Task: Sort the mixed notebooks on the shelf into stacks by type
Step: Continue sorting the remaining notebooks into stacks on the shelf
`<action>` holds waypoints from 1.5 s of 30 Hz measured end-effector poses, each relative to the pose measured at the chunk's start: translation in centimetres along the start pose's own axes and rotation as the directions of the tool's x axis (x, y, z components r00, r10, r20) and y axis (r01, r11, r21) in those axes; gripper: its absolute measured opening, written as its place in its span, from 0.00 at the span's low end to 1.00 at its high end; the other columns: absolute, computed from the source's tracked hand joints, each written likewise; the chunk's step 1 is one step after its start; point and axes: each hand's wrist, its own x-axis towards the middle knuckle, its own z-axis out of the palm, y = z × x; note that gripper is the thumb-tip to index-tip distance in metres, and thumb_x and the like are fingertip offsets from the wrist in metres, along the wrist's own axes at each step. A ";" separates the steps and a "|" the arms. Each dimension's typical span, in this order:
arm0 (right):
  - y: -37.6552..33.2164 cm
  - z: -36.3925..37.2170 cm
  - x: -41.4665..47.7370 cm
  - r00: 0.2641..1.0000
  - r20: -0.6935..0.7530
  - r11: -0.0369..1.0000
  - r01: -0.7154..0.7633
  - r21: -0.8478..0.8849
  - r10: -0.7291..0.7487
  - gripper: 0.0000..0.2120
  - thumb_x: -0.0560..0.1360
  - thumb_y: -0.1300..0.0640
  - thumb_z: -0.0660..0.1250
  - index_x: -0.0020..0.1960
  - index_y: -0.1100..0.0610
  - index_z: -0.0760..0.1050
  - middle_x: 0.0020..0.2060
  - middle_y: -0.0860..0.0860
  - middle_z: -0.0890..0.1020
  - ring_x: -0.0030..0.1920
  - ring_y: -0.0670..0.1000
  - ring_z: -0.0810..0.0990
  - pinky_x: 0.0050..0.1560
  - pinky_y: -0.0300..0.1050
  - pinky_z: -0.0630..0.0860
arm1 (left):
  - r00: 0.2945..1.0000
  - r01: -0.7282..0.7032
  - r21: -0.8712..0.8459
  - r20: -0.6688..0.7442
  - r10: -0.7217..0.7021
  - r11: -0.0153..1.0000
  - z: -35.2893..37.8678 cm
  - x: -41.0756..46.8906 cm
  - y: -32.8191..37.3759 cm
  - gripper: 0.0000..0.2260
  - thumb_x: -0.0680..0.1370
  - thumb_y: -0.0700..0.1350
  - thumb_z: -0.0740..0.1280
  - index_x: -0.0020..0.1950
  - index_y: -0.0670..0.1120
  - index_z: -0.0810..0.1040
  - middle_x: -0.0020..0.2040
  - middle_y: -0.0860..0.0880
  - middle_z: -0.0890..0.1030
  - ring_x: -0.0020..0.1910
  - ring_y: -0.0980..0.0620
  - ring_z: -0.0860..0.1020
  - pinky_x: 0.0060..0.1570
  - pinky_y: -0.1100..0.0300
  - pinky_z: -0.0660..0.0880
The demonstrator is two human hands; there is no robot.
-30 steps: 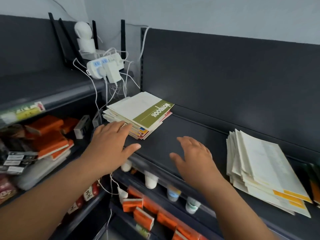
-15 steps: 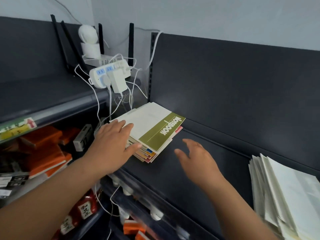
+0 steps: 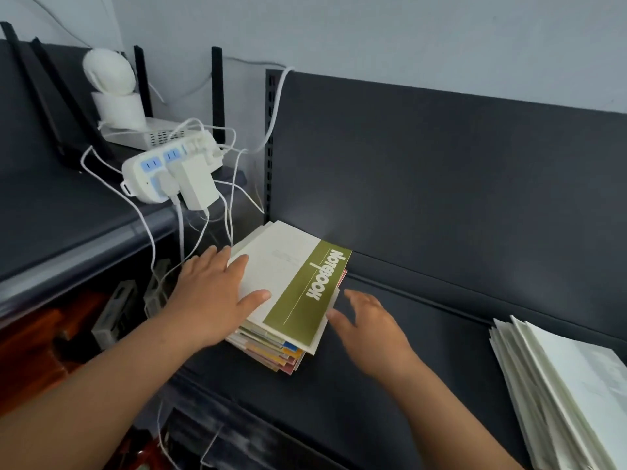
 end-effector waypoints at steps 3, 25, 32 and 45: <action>-1.1 0.4 1.2 0.998 -0.014 0.998 -0.059 0.022 0.059 0.24 0.82 0.44 0.57 0.74 0.53 0.64 0.71 0.50 0.69 0.70 0.51 0.69 0.61 0.43 0.68 | 0.996 -0.027 0.001 0.084 0.027 1.000 0.1 1.3 -0.8 0.38 0.76 0.70 0.46 0.79 0.49 0.49 0.80 0.45 0.49 0.78 0.46 0.45 0.76 0.48 0.44; -1.0 2.8 3.8 0.790 0.366 0.200 -0.512 0.836 0.492 0.13 0.76 0.58 0.69 0.59 0.62 0.76 0.46 0.60 0.86 0.45 0.60 0.86 0.41 0.54 0.82 | 0.938 -0.343 -0.180 -0.017 0.346 0.922 0.9 3.3 -3.9 0.54 0.59 0.77 0.24 0.74 0.53 0.62 0.69 0.54 0.69 0.71 0.53 0.64 0.72 0.51 0.56; -1.1 2.8 3.3 0.797 0.350 0.186 -0.489 0.852 0.491 0.10 0.78 0.64 0.66 0.59 0.60 0.76 0.46 0.60 0.86 0.42 0.60 0.86 0.37 0.53 0.83 | 0.924 -0.377 -0.393 -0.098 0.369 0.839 -0.9 2.8 -3.6 0.29 0.75 0.69 0.51 0.68 0.54 0.70 0.63 0.57 0.76 0.63 0.55 0.72 0.64 0.58 0.63; -1.0 2.4 1.3 0.851 0.311 0.076 -0.375 0.924 0.423 0.14 0.77 0.69 0.62 0.60 0.56 0.74 0.52 0.61 0.85 0.51 0.65 0.84 0.47 0.63 0.81 | 0.958 -0.252 -0.542 -0.022 0.286 0.801 -1.0 3.5 -3.3 0.21 0.81 0.45 0.57 0.74 0.54 0.63 0.42 0.57 0.72 0.51 0.52 0.75 0.55 0.55 0.71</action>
